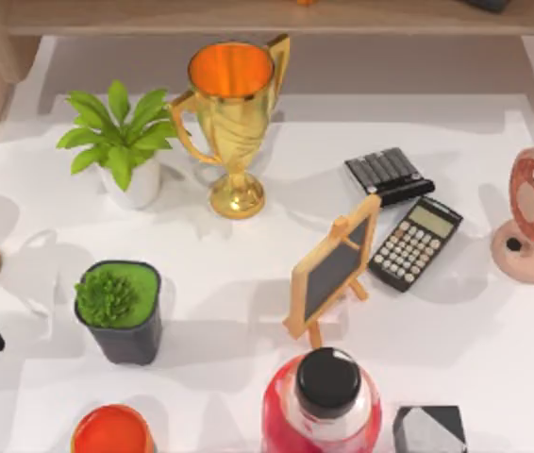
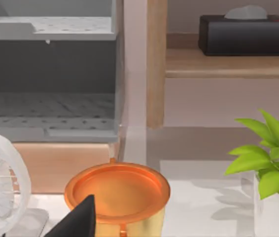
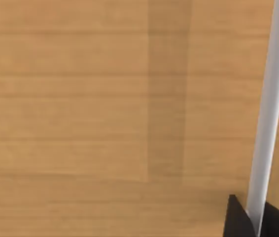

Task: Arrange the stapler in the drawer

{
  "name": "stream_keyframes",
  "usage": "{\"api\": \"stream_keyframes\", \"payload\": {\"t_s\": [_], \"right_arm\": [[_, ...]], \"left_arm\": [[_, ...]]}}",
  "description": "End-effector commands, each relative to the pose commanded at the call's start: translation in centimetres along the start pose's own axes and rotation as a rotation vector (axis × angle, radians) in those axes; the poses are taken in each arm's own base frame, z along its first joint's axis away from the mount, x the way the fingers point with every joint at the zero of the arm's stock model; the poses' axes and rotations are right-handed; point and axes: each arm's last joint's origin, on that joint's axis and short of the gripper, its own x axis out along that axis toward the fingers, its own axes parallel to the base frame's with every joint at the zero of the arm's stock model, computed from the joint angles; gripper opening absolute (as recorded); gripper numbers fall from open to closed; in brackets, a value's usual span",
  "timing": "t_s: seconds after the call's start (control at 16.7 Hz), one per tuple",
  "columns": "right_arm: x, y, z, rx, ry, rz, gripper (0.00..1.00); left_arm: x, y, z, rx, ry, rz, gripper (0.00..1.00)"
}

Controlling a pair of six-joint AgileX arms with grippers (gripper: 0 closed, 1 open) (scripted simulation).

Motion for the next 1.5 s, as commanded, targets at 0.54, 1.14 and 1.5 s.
{"api": "stream_keyframes", "payload": {"t_s": [0.54,1.14,1.5], "right_arm": [[2.8,0.2,-0.2,0.008,0.004,0.007,0.00],[6.6,0.2,-0.1,0.009,0.004,0.008,0.00],[11.5,0.0,-0.3,0.009,0.008,-0.001,0.00]], "left_arm": [[0.0,0.0,0.0,0.000,0.000,0.000,1.00],[0.0,0.0,0.0,0.000,0.000,0.000,1.00],[0.0,0.0,0.0,0.000,0.000,0.000,1.00]]}}
